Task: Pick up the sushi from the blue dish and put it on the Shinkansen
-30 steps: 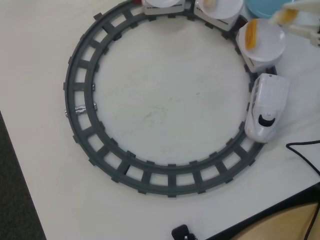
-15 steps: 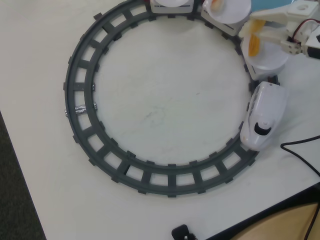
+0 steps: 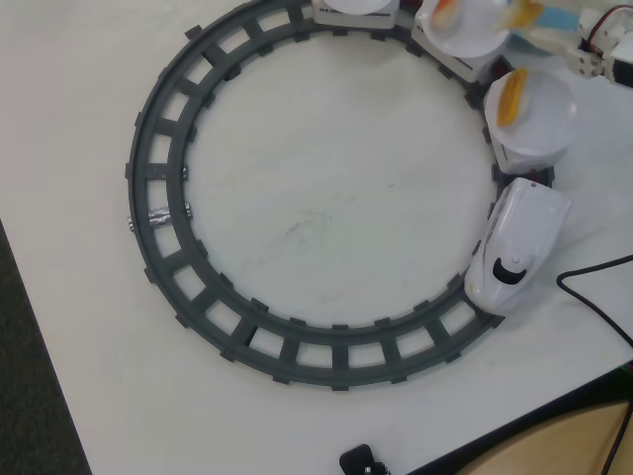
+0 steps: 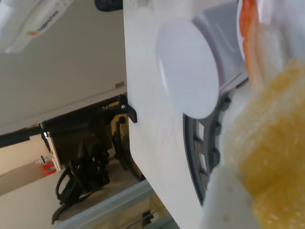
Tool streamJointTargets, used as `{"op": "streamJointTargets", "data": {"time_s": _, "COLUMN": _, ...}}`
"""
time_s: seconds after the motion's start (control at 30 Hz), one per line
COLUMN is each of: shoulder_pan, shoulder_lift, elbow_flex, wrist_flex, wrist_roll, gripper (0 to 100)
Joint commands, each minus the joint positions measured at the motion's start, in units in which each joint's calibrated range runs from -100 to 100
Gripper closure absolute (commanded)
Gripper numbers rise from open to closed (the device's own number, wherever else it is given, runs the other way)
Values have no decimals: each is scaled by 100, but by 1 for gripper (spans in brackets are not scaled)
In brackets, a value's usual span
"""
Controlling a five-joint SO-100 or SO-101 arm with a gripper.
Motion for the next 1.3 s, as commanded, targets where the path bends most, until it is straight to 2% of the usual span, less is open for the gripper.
{"op": "streamJointTargets", "data": {"time_s": 0.0, "shoulder_pan": 71, "shoulder_lift": -17, "elbow_flex": -18, "wrist_flex": -130, "wrist_roll": 47, "gripper": 98}}
{"op": "streamJointTargets", "data": {"time_s": 0.6, "shoulder_pan": 88, "shoulder_lift": -76, "elbow_flex": 161, "wrist_flex": -139, "wrist_roll": 47, "gripper": 98}}
{"op": "streamJointTargets", "data": {"time_s": 0.83, "shoulder_pan": 80, "shoulder_lift": -51, "elbow_flex": 484, "wrist_flex": -635, "wrist_roll": 47, "gripper": 98}}
{"op": "streamJointTargets", "data": {"time_s": 1.27, "shoulder_pan": 80, "shoulder_lift": -26, "elbow_flex": 556, "wrist_flex": -635, "wrist_roll": 16, "gripper": 98}}
